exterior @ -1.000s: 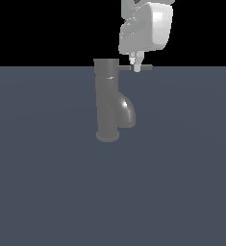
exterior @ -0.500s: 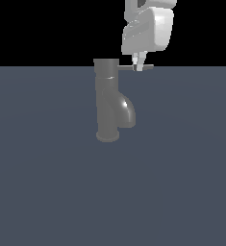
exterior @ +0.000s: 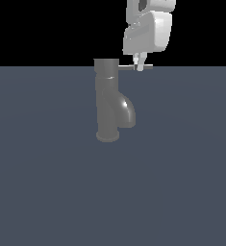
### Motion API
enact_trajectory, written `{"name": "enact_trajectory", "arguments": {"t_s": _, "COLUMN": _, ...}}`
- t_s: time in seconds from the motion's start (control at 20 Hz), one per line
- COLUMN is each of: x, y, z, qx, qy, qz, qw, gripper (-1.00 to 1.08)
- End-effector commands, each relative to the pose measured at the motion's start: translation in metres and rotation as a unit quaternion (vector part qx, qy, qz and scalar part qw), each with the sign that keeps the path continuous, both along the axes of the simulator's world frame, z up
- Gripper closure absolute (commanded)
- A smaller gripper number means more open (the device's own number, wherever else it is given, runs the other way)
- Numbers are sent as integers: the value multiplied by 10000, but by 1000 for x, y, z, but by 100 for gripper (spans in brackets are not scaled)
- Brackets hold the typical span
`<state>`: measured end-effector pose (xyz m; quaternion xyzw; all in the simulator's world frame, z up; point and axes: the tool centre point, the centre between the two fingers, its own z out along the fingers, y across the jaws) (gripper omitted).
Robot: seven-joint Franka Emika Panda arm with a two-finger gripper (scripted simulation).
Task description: Turn on the faucet by rotating a designated handle.
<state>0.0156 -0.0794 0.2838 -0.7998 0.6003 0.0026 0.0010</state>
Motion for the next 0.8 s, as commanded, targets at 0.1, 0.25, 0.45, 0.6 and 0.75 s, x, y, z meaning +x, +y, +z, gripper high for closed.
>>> {"name": "enact_trajectory", "arguments": {"t_s": 0.1, "x": 9, "y": -18, "z": 0, "qx": -20, "qy": -15, "qz": -110, "qw": 9999, "gripper": 108}}
{"name": "enact_trajectory", "arguments": {"t_s": 0.25, "x": 15, "y": -22, "z": 0, "qx": -21, "qy": -15, "qz": -119, "qw": 9999, "gripper": 108}}
{"name": "enact_trajectory", "arguments": {"t_s": 0.45, "x": 22, "y": -28, "z": 0, "qx": -22, "qy": -15, "qz": -132, "qw": 9999, "gripper": 108}}
{"name": "enact_trajectory", "arguments": {"t_s": 0.6, "x": 28, "y": -32, "z": 0, "qx": -23, "qy": -15, "qz": -143, "qw": 9999, "gripper": 108}}
{"name": "enact_trajectory", "arguments": {"t_s": 0.75, "x": 32, "y": -35, "z": 0, "qx": -23, "qy": -15, "qz": -150, "qw": 9999, "gripper": 108}}
